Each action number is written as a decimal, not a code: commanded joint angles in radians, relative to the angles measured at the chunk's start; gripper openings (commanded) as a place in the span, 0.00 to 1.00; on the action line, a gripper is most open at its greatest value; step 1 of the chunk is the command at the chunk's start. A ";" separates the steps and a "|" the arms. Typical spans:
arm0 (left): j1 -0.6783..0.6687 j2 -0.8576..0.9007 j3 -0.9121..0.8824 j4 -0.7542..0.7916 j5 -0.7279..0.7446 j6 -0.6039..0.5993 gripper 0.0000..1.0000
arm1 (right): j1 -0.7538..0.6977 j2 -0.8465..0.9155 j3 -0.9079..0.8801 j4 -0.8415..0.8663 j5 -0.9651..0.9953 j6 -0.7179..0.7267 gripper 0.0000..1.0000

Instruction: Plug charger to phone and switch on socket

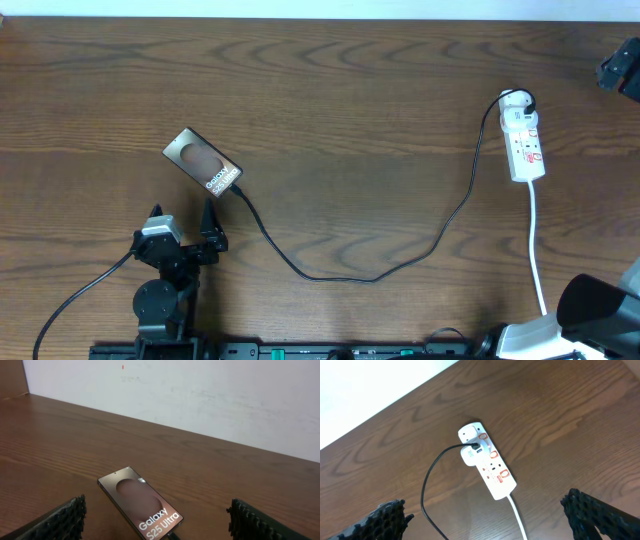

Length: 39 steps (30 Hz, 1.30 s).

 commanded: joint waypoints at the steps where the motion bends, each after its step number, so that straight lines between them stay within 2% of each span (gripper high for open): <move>1: 0.006 -0.006 -0.013 -0.047 -0.006 0.006 0.89 | 0.004 -0.005 0.002 0.000 0.000 0.012 0.99; 17: 0.006 -0.006 -0.013 -0.047 -0.006 0.006 0.89 | 0.014 -0.030 0.001 -0.019 0.016 0.004 0.99; 21: 0.006 -0.006 -0.013 -0.047 -0.006 0.006 0.89 | 0.062 -0.079 -0.014 0.051 0.003 0.012 0.99; 25: 0.006 -0.006 -0.013 -0.047 -0.006 0.006 0.89 | 0.164 -0.144 -0.068 0.213 0.005 0.008 0.99; 30: 0.006 -0.006 -0.013 -0.047 -0.006 0.006 0.89 | 0.352 -0.275 -0.256 0.534 0.005 -0.118 0.99; 35: 0.006 -0.006 -0.013 -0.047 -0.006 0.006 0.89 | 0.531 -0.445 -0.562 0.910 0.005 -0.262 0.99; 39: 0.006 -0.006 -0.013 -0.047 -0.006 0.006 0.89 | 0.588 -0.583 -0.845 1.160 0.004 -0.281 0.99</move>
